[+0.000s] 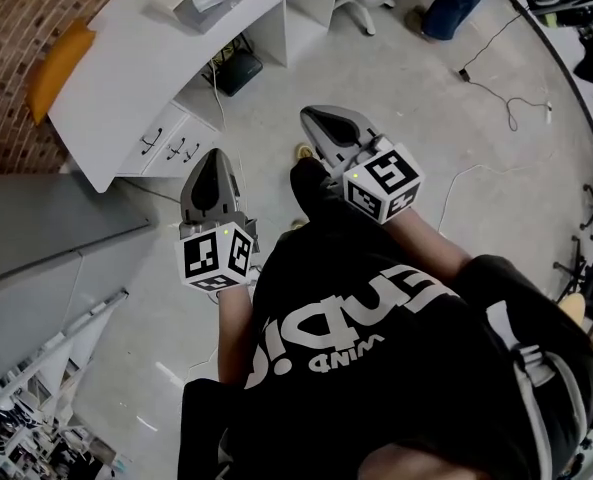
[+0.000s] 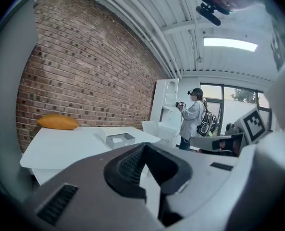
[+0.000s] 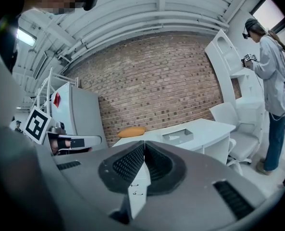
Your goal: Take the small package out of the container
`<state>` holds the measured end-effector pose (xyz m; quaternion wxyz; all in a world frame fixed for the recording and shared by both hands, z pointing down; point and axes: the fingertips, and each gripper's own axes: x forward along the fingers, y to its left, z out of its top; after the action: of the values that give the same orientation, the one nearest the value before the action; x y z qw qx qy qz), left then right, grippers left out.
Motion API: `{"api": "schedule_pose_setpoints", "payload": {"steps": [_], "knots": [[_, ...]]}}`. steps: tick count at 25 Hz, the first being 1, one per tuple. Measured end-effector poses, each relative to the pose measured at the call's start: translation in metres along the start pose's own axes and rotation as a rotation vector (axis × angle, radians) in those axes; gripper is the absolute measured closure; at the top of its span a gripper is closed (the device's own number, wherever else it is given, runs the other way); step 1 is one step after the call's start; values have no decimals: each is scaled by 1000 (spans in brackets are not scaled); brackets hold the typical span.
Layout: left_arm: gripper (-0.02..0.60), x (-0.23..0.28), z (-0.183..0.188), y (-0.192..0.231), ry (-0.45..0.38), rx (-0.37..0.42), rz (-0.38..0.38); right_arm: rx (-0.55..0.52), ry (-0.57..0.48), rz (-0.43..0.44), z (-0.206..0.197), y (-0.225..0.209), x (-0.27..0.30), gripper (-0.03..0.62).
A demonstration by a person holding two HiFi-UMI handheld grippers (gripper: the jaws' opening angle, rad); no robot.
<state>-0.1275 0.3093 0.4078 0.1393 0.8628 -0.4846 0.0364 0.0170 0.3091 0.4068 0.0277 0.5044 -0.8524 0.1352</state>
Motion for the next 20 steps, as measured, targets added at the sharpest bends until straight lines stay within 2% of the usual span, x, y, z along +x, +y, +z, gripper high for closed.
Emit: {"api": "schedule_pose_setpoints", "payload": {"steps": [9, 20], "knots": [[575, 47, 13, 29, 7, -20, 3, 14, 24, -8, 6, -27, 38, 594], [575, 108, 48, 51, -5, -24, 26, 9, 30, 14, 37, -69, 92, 594]]}}
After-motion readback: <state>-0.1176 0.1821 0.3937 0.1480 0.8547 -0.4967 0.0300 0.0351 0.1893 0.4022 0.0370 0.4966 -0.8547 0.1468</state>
